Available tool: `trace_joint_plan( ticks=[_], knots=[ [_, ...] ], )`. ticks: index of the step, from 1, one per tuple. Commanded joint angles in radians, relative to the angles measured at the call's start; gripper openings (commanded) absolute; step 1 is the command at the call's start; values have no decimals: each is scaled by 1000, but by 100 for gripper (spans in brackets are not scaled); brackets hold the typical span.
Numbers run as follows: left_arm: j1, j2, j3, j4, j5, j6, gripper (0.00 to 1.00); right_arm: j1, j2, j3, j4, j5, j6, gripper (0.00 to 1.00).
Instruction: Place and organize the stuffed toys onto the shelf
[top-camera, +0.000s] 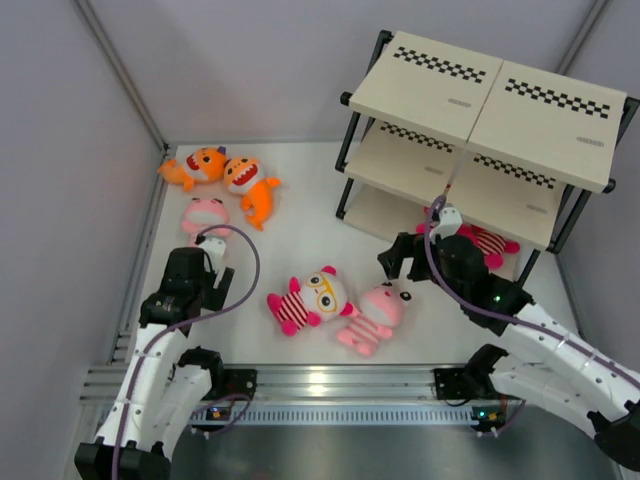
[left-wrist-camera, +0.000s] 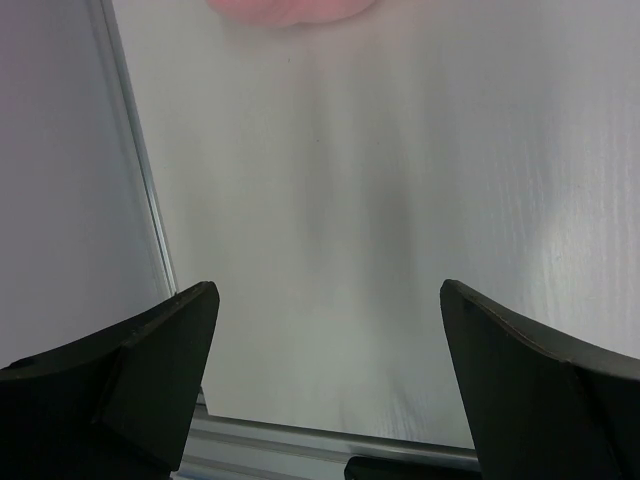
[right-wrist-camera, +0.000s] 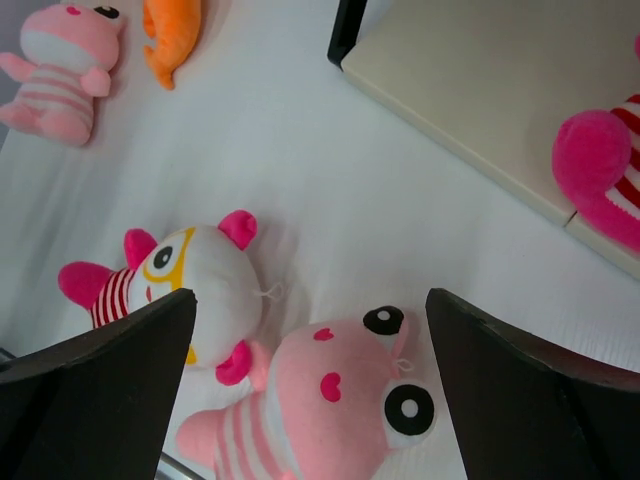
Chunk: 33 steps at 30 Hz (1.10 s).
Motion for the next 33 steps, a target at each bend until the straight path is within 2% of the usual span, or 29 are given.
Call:
trace_joint_plan(
  ticks=[1, 6, 8, 11, 13, 14, 15, 16, 17, 18, 20, 24, 25, 26, 29, 33],
  knots=[
    [4, -8, -9, 37, 14, 0, 99, -13, 18, 108, -34, 5, -43, 100],
    [4, -5, -9, 38, 24, 6, 99, -13, 29, 212, -44, -25, 31, 99],
    [5, -7, -8, 38, 24, 5, 99, -13, 8, 208, 3, -99, 42, 99],
    [4, -7, -8, 37, 21, 5, 99, -13, 4, 166, 70, -287, -24, 99],
    [4, -5, -9, 37, 23, 5, 99, -11, 103, 235, -28, -326, -30, 99],
    [5, -5, -11, 37, 24, 6, 99, -10, 156, 275, -186, -326, -47, 97],
    [5, -7, -12, 37, 26, 6, 99, -5, 211, 321, -296, -258, -75, 93],
    [4, -5, -14, 37, 34, 15, 99, 31, 266, 409, -394, -169, -72, 87],
    [5, -4, -12, 37, 35, 16, 99, 67, 364, 451, -485, -71, -63, 86],
    [4, -2, -14, 37, 35, 16, 99, 103, 403, 486, -642, 95, -47, 85],
    [5, 1, -12, 35, 34, 12, 99, 235, 487, 560, -718, 189, -47, 85],
    [5, 10, -12, 37, 32, 14, 99, 462, 530, 556, -630, 68, -136, 86],
    [5, 13, -12, 37, 31, 12, 99, 514, 535, 544, -566, 54, -158, 87],
    [5, 13, -12, 37, 31, 12, 99, 621, 549, 518, -543, 44, -174, 87],
    [5, 15, -12, 37, 34, 14, 99, 749, 625, 504, -521, 62, -195, 88],
    [5, 21, -14, 37, 31, 11, 99, 765, 739, 502, -558, 151, -179, 85]
  ],
)
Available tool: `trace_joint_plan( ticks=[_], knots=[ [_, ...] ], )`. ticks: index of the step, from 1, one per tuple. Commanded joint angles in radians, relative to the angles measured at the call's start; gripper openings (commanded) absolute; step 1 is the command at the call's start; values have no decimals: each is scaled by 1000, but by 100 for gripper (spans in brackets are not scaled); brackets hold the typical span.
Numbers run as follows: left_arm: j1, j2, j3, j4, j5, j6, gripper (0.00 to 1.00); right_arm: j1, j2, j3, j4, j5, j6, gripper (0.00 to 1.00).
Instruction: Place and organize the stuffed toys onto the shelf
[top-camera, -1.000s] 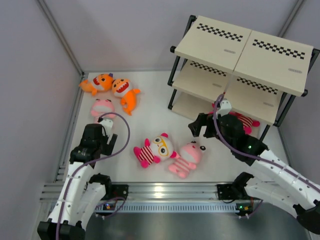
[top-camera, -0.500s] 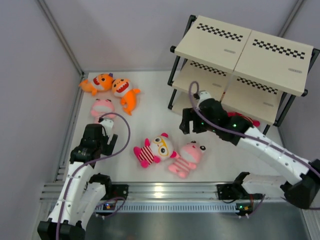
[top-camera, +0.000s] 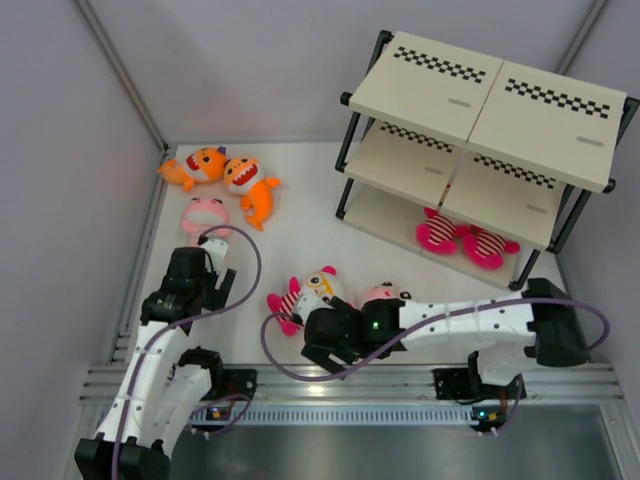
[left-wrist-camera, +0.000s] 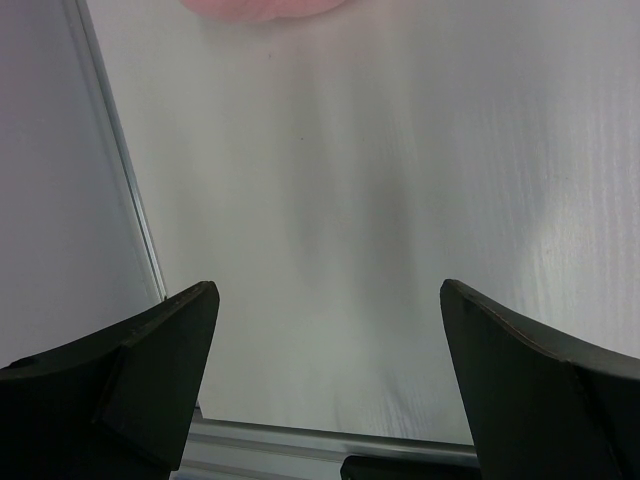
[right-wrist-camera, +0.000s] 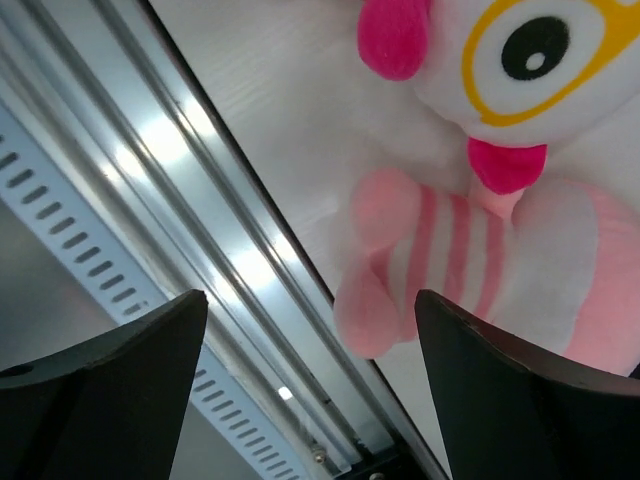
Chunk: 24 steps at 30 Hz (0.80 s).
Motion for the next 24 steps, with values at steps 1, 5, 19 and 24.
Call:
trace_joint_plan(
  ticks=[1, 5, 19, 24],
  knots=[
    [5, 5, -7, 36, 0, 2, 99, 3, 92, -18, -26, 88, -17, 85],
    [5, 5, -7, 36, 1, 4, 99, 7, 168, -49, -48, 141, -8, 83],
    [5, 12, -7, 36, 6, 4, 99, 7, 239, 75, -305, 338, -40, 0],
    [3, 11, -7, 36, 6, 5, 99, -3, 127, 361, -437, 407, -194, 0]
  ],
)
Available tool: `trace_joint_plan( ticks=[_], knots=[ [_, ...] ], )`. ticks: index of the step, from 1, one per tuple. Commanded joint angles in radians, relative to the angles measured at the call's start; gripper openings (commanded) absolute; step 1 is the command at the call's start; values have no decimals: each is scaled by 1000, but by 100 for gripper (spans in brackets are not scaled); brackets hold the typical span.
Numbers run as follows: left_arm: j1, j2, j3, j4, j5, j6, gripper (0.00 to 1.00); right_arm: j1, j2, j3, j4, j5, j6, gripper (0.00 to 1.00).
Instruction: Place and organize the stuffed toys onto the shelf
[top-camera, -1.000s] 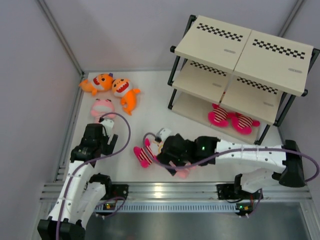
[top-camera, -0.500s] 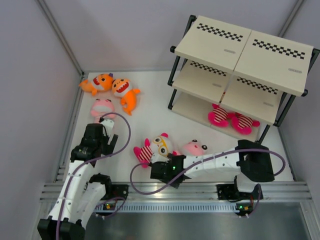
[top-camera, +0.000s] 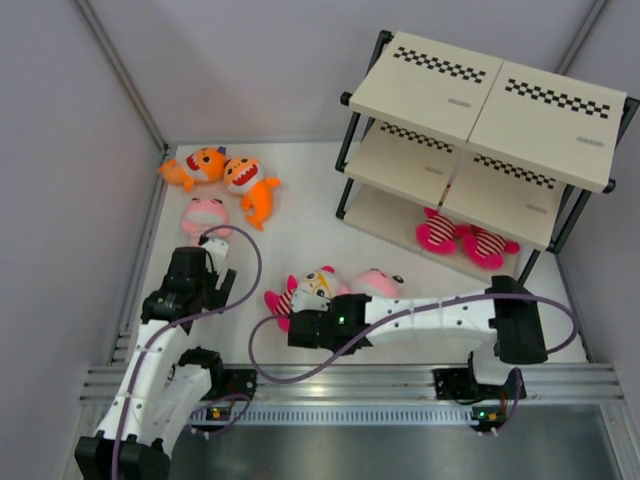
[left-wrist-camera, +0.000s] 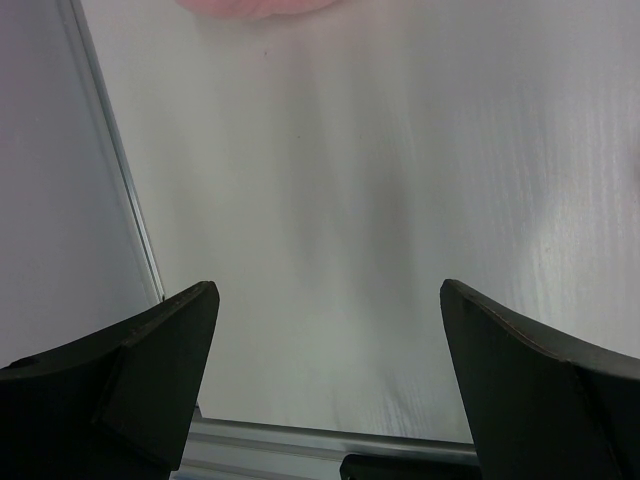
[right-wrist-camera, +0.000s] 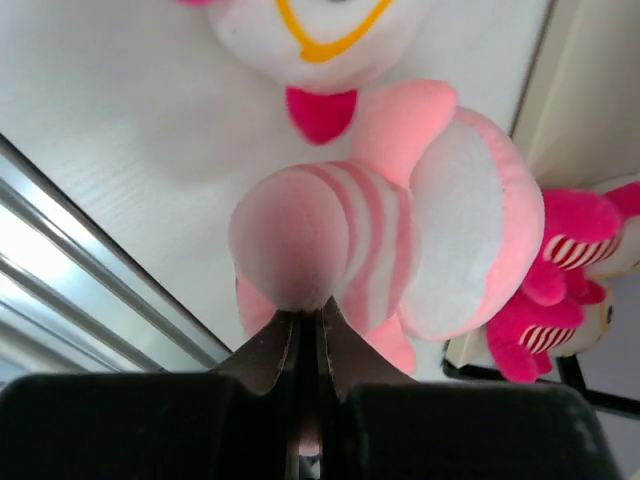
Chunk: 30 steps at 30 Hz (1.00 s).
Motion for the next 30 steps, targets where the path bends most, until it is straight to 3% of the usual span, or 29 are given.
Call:
trace_joint_plan(
  ticks=[1, 4, 7, 9, 10, 12, 13, 16, 21, 28, 30],
  knots=[
    [5, 0, -7, 36, 4, 5, 99, -8, -138, 258, -144, 86, -161, 0],
    [5, 0, -8, 36, 5, 6, 99, -28, -161, 500, -166, 104, -311, 0],
    [3, -1, -7, 36, 4, 5, 99, -70, -184, 671, -66, 176, -525, 0],
    [3, -1, -7, 36, 2, 3, 99, -105, -218, 709, 126, 251, -667, 0],
    [3, 2, -7, 36, 2, 2, 99, -120, -232, 705, 208, 268, -818, 0],
    [5, 5, -7, 36, 2, 5, 99, -187, -276, 679, 488, 247, -972, 0],
    [3, 7, -5, 36, 1, 5, 99, -212, -288, 666, 574, 186, -1121, 0],
    [5, 14, -5, 36, 1, 3, 99, -347, -301, 672, 816, 10, -1313, 0],
    [5, 7, -5, 36, -1, 2, 99, -641, -149, 876, 781, -81, -1392, 0],
    [5, 5, -7, 36, 1, 5, 99, -866, -143, 789, 746, -163, -1302, 2],
    [5, 8, -8, 36, 2, 5, 99, -877, -152, 757, 744, -157, -1302, 10]
  ],
)
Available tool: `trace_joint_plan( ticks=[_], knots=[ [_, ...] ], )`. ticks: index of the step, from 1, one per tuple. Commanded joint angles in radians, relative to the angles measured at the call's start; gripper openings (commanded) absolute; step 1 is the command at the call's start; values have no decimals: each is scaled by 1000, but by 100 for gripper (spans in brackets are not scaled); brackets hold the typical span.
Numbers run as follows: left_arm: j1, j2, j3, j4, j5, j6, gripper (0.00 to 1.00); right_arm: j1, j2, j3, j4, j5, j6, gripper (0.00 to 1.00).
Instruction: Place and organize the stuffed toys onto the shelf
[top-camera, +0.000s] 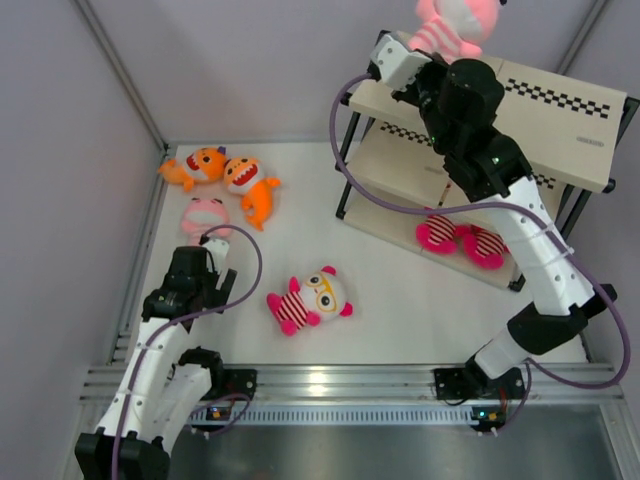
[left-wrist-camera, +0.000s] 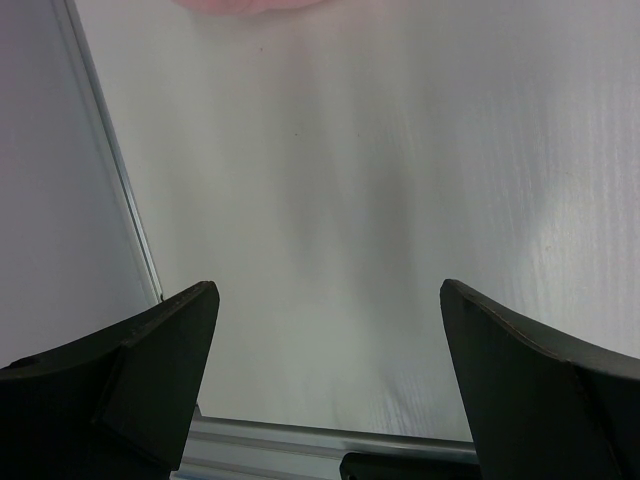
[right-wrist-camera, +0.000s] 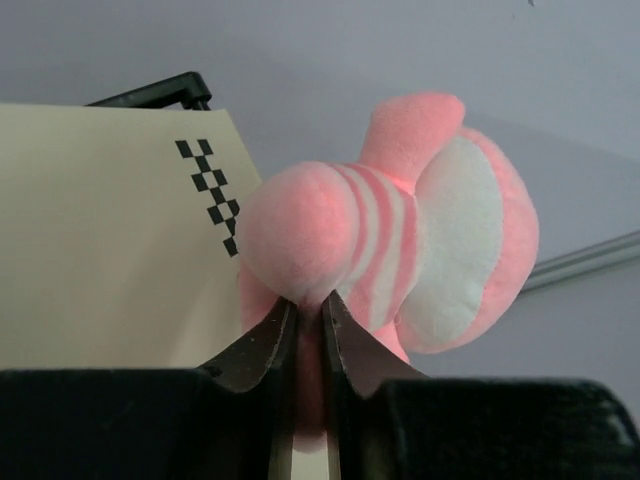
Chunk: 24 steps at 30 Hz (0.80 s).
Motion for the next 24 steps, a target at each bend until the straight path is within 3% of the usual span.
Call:
trace_joint_plan(
  ticks=[1, 3, 11, 13, 14, 16, 17, 19, 21, 24],
  knots=[
    [3, -5, -7, 36, 4, 5, 99, -26, -26, -18, 15, -70, 10, 14],
    [3, -5, -7, 36, 4, 7, 99, -27, -35, -30, -16, -93, 23, 23],
    [5, -4, -7, 36, 4, 5, 99, -26, -55, -36, -37, -133, 65, 32],
    [5, -1, -7, 36, 5, 8, 99, -26, -69, -36, -37, -145, 79, 48],
    [5, -1, -7, 36, 7, 8, 99, -24, -78, -37, -36, -142, 79, 65],
    [5, 6, -7, 36, 9, 10, 99, -6, -90, -39, -30, -127, 68, 80],
    [3, 7, -5, 36, 10, 10, 99, 24, -102, -44, -22, -110, 60, 99],
    [3, 24, 6, 36, 2, 5, 99, 80, -115, -51, 44, -9, 33, 99],
    [5, 62, 29, 37, -66, -7, 99, 228, -115, -31, 75, 65, 43, 99],
    [5, 134, 103, 37, -192, -24, 99, 461, -89, 7, 27, 134, 193, 99]
  ],
)
